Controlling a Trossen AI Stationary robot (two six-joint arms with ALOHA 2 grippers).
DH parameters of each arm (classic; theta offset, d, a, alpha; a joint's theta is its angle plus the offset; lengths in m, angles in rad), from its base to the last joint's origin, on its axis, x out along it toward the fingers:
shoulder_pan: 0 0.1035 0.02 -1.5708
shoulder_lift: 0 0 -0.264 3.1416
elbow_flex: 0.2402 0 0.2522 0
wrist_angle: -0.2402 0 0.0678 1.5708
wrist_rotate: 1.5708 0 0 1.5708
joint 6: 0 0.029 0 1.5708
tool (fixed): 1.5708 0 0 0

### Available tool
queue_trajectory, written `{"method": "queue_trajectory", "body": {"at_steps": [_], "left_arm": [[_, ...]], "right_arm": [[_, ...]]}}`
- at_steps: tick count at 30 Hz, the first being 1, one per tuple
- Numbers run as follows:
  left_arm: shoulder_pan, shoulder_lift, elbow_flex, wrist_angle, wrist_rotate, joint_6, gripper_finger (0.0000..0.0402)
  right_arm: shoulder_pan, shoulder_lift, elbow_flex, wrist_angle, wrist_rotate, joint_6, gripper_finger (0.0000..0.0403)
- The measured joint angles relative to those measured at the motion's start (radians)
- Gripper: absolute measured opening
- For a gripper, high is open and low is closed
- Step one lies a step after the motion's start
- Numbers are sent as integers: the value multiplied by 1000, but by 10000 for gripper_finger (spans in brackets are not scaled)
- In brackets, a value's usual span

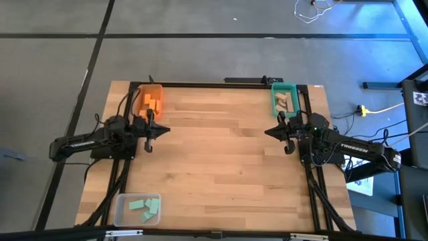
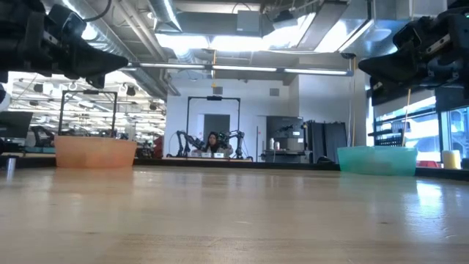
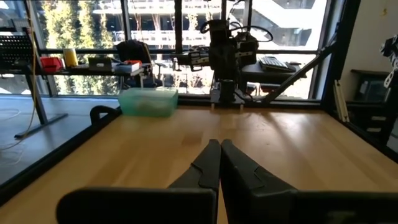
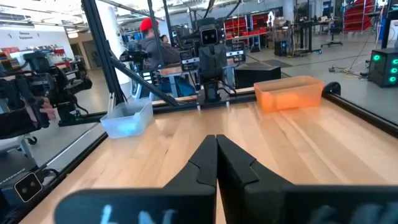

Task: Sort & place blocks by color
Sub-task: Return to Home Position

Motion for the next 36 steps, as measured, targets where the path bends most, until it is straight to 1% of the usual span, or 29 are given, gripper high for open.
{"method": "queue_trajectory", "body": {"at_steps": [5, 36], "left_arm": [[0, 0, 0, -17, 0, 56, 0], [0, 0, 0, -17, -1, 53, 0]], "right_arm": [[0, 0, 0, 0, 0, 0, 0], [0, -1, 0, 0, 0, -3, 1]]}}
